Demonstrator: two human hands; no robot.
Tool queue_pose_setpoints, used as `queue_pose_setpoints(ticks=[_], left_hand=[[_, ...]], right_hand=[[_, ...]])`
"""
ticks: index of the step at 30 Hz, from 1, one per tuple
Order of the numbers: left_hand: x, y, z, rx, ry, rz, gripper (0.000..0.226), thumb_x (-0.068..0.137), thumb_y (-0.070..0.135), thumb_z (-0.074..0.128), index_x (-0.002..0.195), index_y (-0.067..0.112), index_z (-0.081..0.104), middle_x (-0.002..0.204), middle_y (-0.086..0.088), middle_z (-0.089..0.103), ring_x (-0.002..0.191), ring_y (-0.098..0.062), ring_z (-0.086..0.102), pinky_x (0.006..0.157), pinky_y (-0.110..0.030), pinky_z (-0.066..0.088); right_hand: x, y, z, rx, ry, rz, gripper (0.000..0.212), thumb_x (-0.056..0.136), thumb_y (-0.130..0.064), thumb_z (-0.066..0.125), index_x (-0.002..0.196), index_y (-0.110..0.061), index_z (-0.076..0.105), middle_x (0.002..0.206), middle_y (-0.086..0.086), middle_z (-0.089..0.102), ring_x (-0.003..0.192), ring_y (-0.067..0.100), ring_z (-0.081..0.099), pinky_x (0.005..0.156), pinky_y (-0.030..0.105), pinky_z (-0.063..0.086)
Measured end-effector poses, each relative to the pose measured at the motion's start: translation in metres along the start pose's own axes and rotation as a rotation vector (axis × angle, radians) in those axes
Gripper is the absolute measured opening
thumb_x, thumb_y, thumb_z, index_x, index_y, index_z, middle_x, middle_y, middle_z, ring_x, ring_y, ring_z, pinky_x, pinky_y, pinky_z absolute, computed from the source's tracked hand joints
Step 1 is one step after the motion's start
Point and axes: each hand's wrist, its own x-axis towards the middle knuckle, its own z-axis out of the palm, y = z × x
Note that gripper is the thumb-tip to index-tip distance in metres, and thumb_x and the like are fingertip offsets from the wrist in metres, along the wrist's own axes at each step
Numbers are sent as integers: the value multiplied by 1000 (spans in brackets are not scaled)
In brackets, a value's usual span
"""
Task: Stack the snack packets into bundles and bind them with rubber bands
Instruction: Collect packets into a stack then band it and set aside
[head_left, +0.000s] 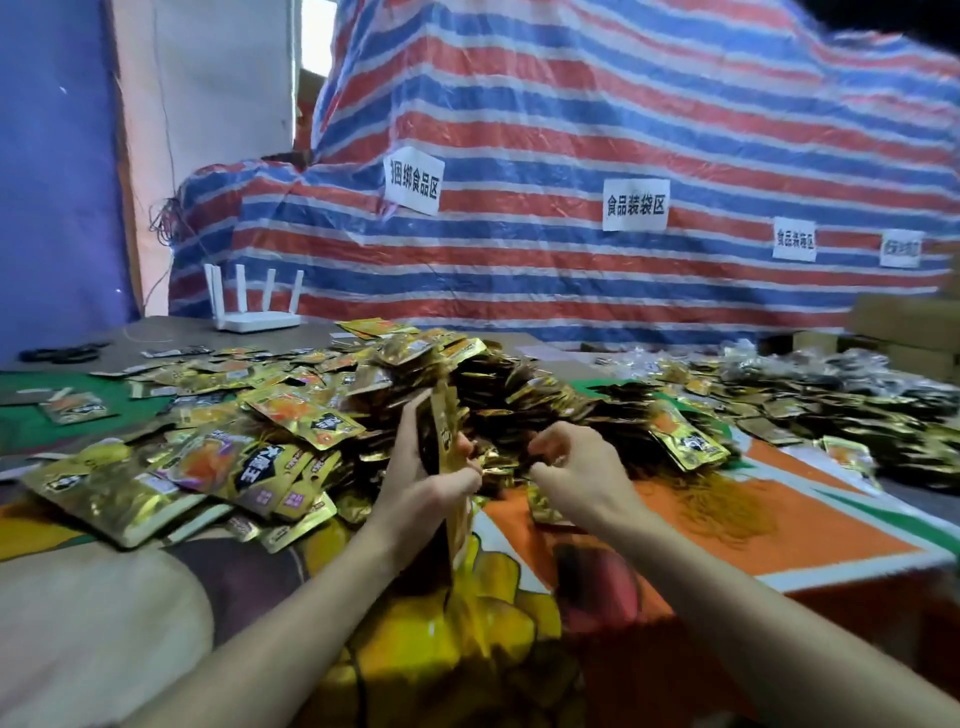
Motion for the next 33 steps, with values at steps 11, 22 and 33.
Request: queue_pose_setpoints(ticks=[11, 22, 33], left_hand=[[-10, -10, 1, 65, -40, 47, 86, 61, 19, 81, 138, 16, 41, 103, 0, 59, 92, -15, 63, 84, -24, 53], [-9, -15, -4, 52, -44, 35, 86, 61, 20, 80, 138, 23, 41, 104, -8, 55, 92, -22, 61, 80, -27, 55], [-7, -19, -3, 30, -33, 23, 81, 62, 21, 79, 134, 24, 43, 103, -6, 56, 89, -16, 61, 76, -21, 53]], right_hand=[[12, 94, -90, -705, -369, 328, 17, 83, -4, 58, 69, -11, 53, 65, 6, 60, 56, 19, 60, 42, 22, 41], [21, 77, -84, -645, -160, 267, 10, 77, -5, 71, 70, -6, 63, 66, 9, 61, 63, 25, 61, 48, 25, 40], [20, 67, -95, -816, -40, 162, 3, 80, -14, 67, 78, -17, 67, 75, 3, 63, 66, 22, 61, 51, 26, 40]])
